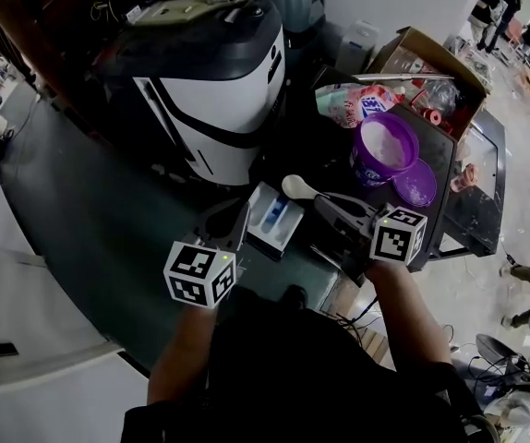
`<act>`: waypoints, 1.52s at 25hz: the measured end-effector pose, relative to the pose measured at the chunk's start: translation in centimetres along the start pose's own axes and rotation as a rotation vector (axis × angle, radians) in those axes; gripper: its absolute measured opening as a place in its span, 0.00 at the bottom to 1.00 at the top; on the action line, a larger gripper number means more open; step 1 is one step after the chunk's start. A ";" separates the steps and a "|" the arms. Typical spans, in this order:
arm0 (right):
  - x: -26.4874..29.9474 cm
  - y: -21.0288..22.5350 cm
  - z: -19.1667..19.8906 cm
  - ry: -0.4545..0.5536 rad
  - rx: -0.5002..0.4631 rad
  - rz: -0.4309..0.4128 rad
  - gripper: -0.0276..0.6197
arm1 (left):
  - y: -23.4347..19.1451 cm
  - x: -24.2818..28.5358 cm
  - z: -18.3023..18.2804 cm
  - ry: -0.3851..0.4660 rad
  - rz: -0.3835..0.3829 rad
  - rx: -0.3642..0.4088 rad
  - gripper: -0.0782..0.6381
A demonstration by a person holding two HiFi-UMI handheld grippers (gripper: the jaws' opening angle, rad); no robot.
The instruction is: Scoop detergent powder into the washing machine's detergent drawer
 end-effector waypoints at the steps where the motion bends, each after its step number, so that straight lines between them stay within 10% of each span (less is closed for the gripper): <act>1: 0.3 -0.1 0.4 0.005 0.004 0.008 0.07 | -0.3 -0.2 0.2 0.003 0.009 0.003 0.12; 18: 2.0 -1.1 7.4 0.136 0.088 0.185 0.07 | -4.1 -1.8 5.0 0.003 0.204 0.017 0.12; 38: 3.8 4.3 9.2 0.001 0.059 0.283 0.07 | -4.6 2.9 6.9 -0.068 0.197 -0.018 0.12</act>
Point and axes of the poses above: the fingertips, and each gripper's own axes: x forward along the fingers, y to its right, z out of its underside, the point moved 10 cm from there along -x, backward along the fingers, and after that the axes turned 13 degrees about x, right-handed, at the moved point
